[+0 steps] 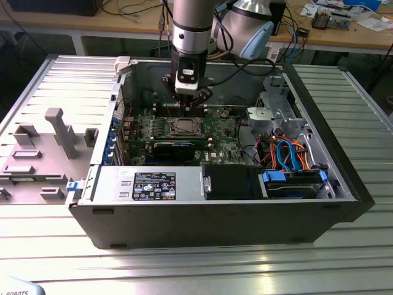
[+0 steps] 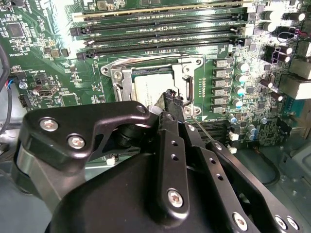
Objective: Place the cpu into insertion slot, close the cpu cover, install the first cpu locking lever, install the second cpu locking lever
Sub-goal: 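Install the first cpu locking lever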
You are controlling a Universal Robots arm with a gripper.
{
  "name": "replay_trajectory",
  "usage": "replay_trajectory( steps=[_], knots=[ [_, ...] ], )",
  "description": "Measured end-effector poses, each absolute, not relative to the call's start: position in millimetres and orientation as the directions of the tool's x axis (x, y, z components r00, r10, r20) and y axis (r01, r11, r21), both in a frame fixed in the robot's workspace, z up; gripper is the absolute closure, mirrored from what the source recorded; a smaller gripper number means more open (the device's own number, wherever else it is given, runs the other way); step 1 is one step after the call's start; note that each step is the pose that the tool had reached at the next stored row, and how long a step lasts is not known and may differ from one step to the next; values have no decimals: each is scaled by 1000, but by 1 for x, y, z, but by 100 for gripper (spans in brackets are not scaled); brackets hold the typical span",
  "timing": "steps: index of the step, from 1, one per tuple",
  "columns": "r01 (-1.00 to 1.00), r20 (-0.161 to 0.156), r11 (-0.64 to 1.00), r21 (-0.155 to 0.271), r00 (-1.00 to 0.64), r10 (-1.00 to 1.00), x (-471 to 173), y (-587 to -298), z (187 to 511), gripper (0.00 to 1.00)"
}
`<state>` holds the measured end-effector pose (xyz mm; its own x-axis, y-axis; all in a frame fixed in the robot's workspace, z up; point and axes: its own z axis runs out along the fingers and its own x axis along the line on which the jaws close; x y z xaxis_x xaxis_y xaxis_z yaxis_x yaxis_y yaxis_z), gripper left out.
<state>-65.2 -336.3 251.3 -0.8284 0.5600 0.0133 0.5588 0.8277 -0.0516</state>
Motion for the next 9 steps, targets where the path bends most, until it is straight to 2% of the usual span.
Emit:
replay_trajectory(
  steps=[9],
  knots=[
    [555,13,830,-52,-831,556,-65,-336,251,89]
  ],
)
